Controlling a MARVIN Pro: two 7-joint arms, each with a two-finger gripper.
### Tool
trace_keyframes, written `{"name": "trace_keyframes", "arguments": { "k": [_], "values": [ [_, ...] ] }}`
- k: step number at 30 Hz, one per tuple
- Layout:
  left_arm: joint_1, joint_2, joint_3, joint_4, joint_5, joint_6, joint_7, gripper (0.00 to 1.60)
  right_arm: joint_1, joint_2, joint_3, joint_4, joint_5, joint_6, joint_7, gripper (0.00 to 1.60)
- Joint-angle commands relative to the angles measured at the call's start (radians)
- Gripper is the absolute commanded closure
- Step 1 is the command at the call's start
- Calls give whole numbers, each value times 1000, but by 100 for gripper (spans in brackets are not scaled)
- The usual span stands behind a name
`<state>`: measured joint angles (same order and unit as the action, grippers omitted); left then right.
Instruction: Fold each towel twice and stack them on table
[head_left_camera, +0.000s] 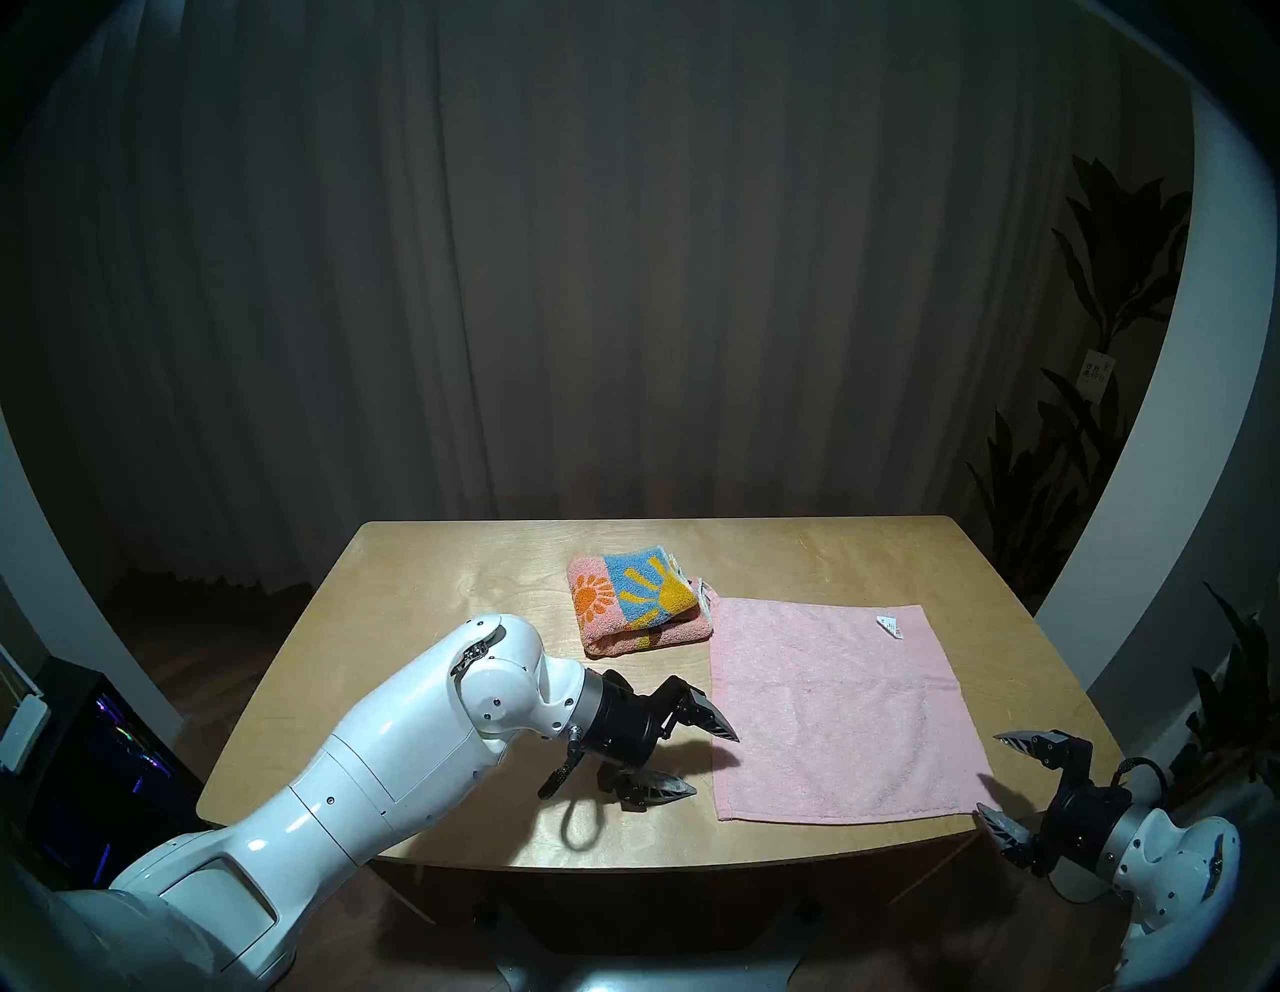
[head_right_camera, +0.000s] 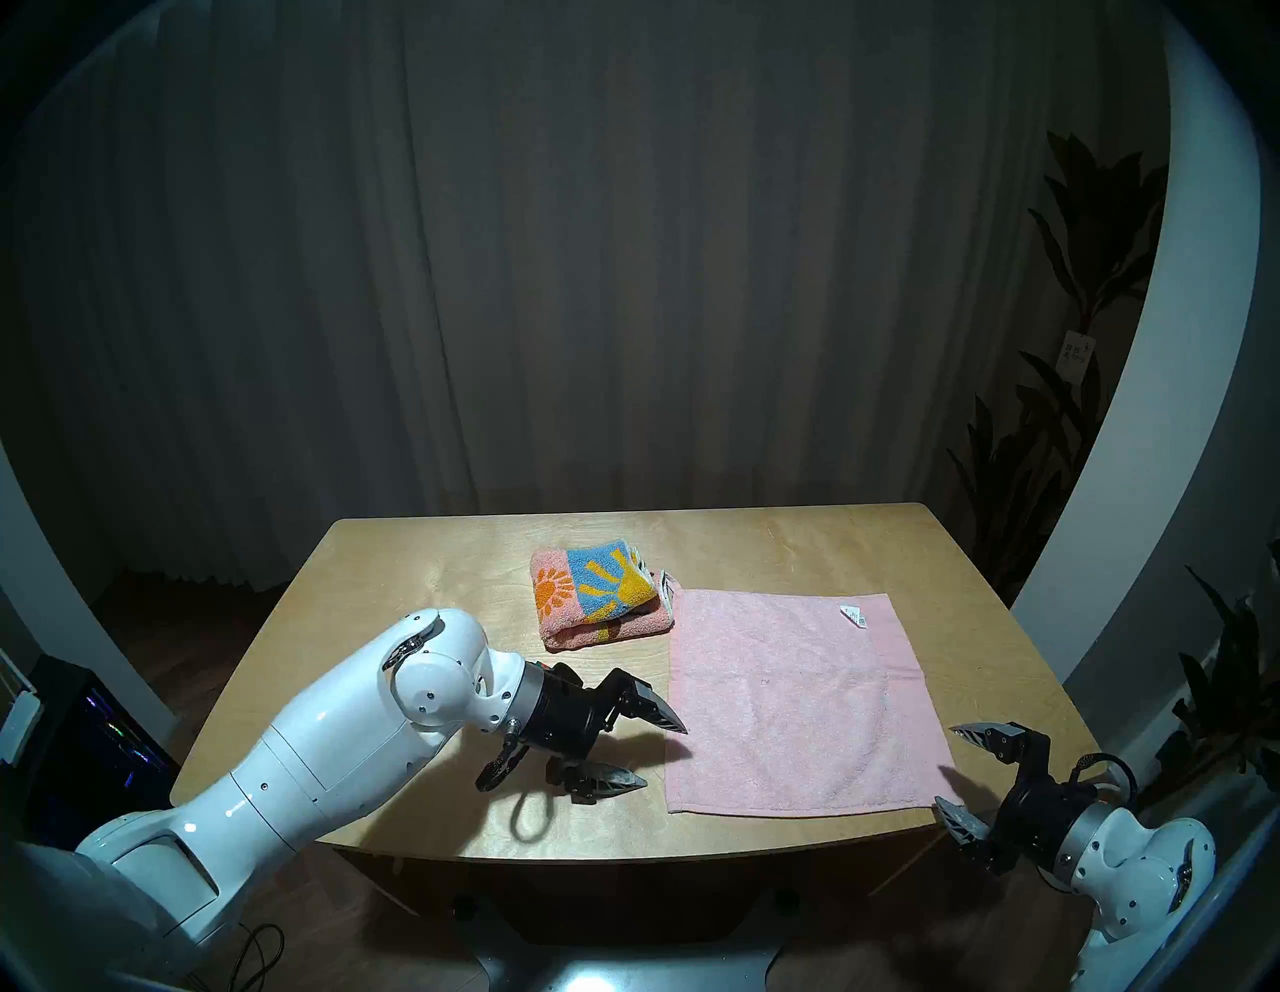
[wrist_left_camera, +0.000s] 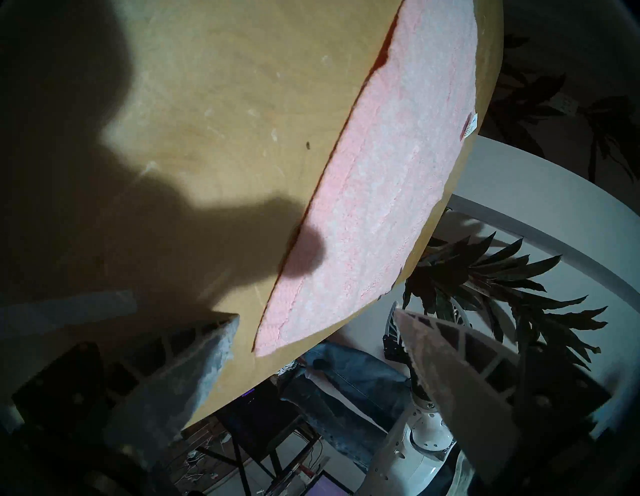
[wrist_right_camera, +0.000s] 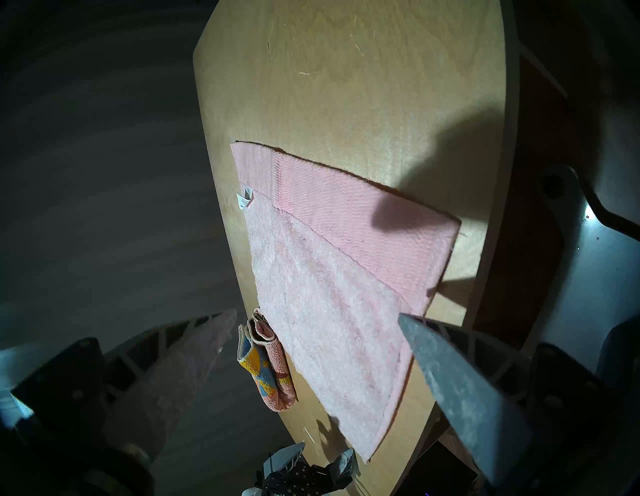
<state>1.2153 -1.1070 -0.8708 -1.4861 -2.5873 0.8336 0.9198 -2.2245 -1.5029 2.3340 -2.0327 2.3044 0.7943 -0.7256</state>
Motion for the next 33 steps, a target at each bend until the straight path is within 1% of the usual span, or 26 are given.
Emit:
{"name": "trace_keyframes", "arguments": {
  "k": [1,8,9,14,18,25,33],
  "values": [
    [-17,-21,18,28,1,18,9,0,2,-40,-7,-21,-23,4,34,0],
    [-37,-33,33,63,-8,49,12,0,24,-50,-19,-6,-63,1,51,0],
    [-46,-37,38,74,-10,67,14,0,28,-53,-20,-7,-79,-4,54,0],
    [-63,-52,47,101,-18,85,20,0,33,-57,-25,-5,-109,-6,56,0],
    [-80,-57,63,119,-27,100,21,0,25,-61,-25,-6,-118,3,57,0],
    [-97,-56,91,131,-32,103,11,0,20,-66,-22,-14,-119,-1,46,0],
    [-111,-61,107,147,-28,101,-12,0,12,-70,-14,-26,-116,-6,28,0]
  ]
}}
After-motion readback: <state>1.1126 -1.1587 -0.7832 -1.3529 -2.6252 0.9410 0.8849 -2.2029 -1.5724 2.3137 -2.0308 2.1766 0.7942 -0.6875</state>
